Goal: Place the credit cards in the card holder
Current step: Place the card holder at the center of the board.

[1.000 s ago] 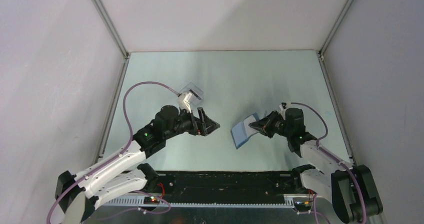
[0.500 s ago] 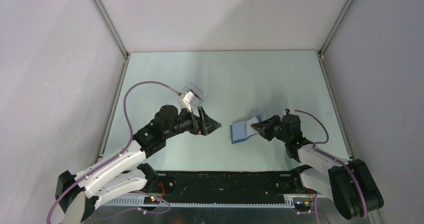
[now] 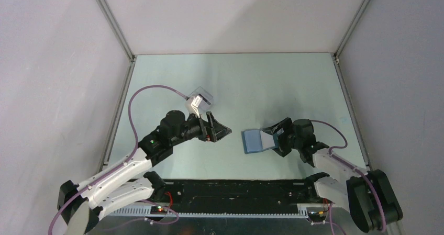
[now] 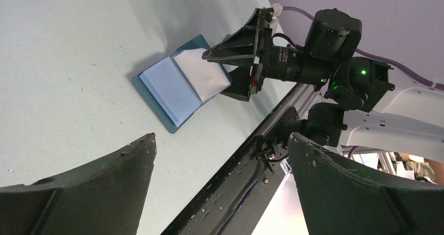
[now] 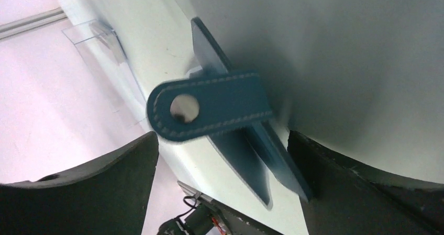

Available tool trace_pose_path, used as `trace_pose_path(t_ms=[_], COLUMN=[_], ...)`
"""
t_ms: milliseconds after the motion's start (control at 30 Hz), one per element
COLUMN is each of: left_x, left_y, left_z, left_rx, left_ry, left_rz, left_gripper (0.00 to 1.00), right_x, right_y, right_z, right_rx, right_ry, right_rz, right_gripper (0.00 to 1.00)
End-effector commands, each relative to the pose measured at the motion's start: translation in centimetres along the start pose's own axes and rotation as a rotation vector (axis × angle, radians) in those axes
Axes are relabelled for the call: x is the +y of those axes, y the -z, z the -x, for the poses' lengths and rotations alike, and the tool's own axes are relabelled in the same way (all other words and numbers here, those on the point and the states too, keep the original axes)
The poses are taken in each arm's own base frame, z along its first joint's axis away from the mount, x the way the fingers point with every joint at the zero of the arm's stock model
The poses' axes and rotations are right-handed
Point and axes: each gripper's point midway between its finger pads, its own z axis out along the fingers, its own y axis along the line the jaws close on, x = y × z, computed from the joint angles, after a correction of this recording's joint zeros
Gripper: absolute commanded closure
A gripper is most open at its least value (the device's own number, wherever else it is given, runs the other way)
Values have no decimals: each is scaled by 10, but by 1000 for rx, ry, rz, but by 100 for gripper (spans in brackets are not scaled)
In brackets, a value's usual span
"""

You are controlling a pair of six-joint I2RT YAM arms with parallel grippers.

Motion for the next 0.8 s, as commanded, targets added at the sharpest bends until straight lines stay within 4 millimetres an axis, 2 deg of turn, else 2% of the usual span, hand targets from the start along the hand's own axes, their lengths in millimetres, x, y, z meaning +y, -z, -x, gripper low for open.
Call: trace_pose_path(t_ms=[0, 133, 267, 333, 433, 567, 667, 767], left_x=[-21, -19, -7, 0, 11, 36, 56, 77], left_y=[5, 5, 4, 4, 3, 4, 7, 11], left_z=[23, 23, 22, 22, 21, 18, 18, 26], left_rx=[-68, -67, -62, -61, -53, -34, -23, -40], left_ry=[-22, -26, -23, -15, 13, 65, 100, 129], left_rz=[-60, -53, 14, 48, 90, 179, 239, 297], left_gripper=[0, 0, 0, 0, 0, 0, 0, 0], right_x=[-8, -8, -1, 7, 31, 59, 80, 82], right_y=[15, 32, 51, 59, 69, 72, 71, 61], right_z=[11, 24, 41, 45, 48, 39, 22, 1], right_rx=[-69, -132, -205, -218, -210, -142, -74, 16], right_ry=[-18, 41, 139, 202, 337, 511, 636, 717], right_rz=[-91, -128, -170, -171, -144, -124, -90, -105], right_gripper=[1, 1, 1, 1, 2, 7, 12, 14])
